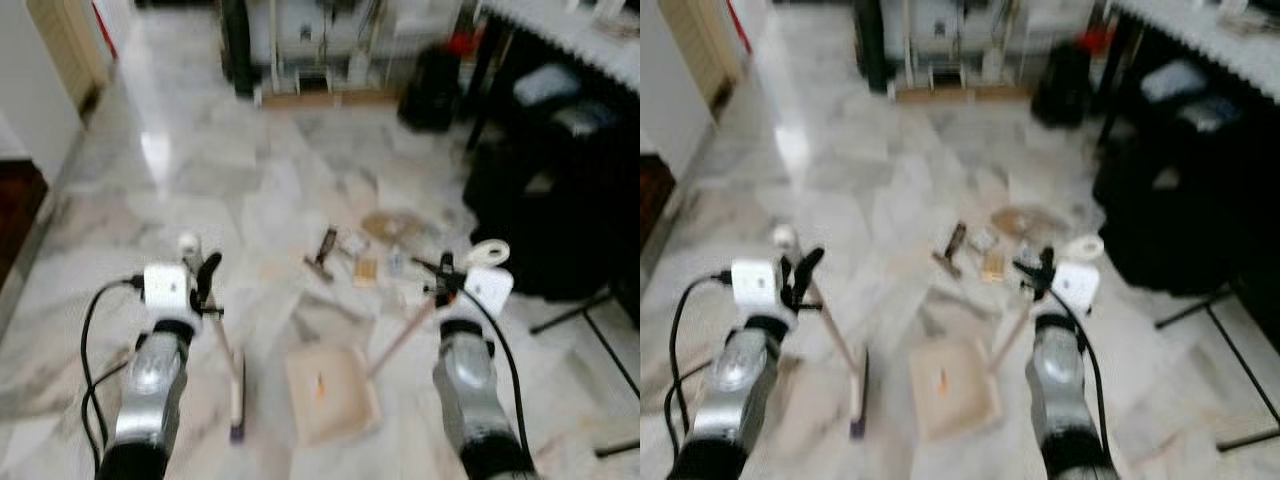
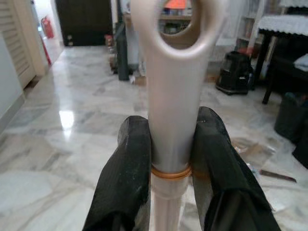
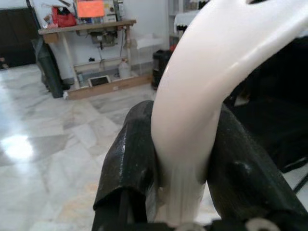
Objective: Sweep floor
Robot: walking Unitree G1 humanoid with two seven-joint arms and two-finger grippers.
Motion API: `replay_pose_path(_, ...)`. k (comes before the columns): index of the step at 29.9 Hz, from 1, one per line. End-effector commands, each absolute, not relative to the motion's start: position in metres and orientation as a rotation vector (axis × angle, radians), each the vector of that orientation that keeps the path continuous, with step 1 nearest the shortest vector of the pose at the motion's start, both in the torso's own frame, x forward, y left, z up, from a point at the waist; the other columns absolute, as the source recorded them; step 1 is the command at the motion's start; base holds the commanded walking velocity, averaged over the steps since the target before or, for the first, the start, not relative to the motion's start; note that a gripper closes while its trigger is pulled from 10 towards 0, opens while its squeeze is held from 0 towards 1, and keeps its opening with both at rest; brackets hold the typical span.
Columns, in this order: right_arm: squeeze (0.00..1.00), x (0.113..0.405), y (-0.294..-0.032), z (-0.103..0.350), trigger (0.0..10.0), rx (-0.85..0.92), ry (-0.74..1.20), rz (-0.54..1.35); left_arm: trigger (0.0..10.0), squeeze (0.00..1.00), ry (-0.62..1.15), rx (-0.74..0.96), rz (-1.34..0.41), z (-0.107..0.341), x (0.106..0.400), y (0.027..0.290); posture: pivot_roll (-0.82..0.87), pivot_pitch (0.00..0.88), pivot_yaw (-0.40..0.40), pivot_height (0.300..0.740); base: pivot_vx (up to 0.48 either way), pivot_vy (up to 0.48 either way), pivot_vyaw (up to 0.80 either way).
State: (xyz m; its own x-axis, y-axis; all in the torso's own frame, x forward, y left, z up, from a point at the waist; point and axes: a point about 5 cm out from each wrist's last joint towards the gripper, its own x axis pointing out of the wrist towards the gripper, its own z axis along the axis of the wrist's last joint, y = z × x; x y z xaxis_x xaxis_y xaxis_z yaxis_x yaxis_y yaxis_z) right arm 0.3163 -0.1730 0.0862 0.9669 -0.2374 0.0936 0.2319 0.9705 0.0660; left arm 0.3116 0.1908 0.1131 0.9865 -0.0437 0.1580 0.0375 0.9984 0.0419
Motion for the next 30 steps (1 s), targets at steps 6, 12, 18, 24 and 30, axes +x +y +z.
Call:
replay_pose_path(6, 0.0, 0.3234, -0.1616, 0.1026, 10.0, 0.075, -0.168, -0.2, 10.0, 0.0, -0.197, 0.055, -0.034, 0.1213, 0.3143, 0.1952, -0.06, 0.022, -0.034, 0.74, 0.0, 0.398, 0.0)
replay_pose_path(12, 0.0, 0.3234, -0.16, 0.1028, 10.0, 0.072, -0.169, -0.195, 10.0, 0.0, -0.203, 0.058, -0.031, 0.1233, 0.3149, 0.1971, -0.06, 0.023, -0.035, 0.74, 0.0, 0.398, 0.0)
replay_pose_path(18, 0.0, 0.3239, -0.1581, 0.1034, 10.0, 0.075, -0.169, -0.184, 10.0, 0.0, -0.205, 0.058, -0.029, 0.124, 0.3152, 0.1971, -0.06, 0.024, -0.035, 0.74, 0.0, 0.399, 0.0)
replay_pose_path(24, 0.0, 0.3243, -0.1569, 0.1036, 10.0, 0.072, -0.17, -0.178, 10.0, 0.0, -0.21, 0.053, -0.03, 0.1251, 0.3157, 0.1968, -0.06, 0.025, -0.037, 0.74, 0.0, 0.295, 0.0)
replay_pose_path(30, 0.0, 0.325, -0.1565, 0.1037, 10.0, 0.073, -0.168, -0.174, 10.0, 0.0, -0.216, 0.046, -0.031, 0.1262, 0.3156, 0.1961, -0.06, 0.026, -0.039, 0.74, 0.0, 0.0, 0.0)
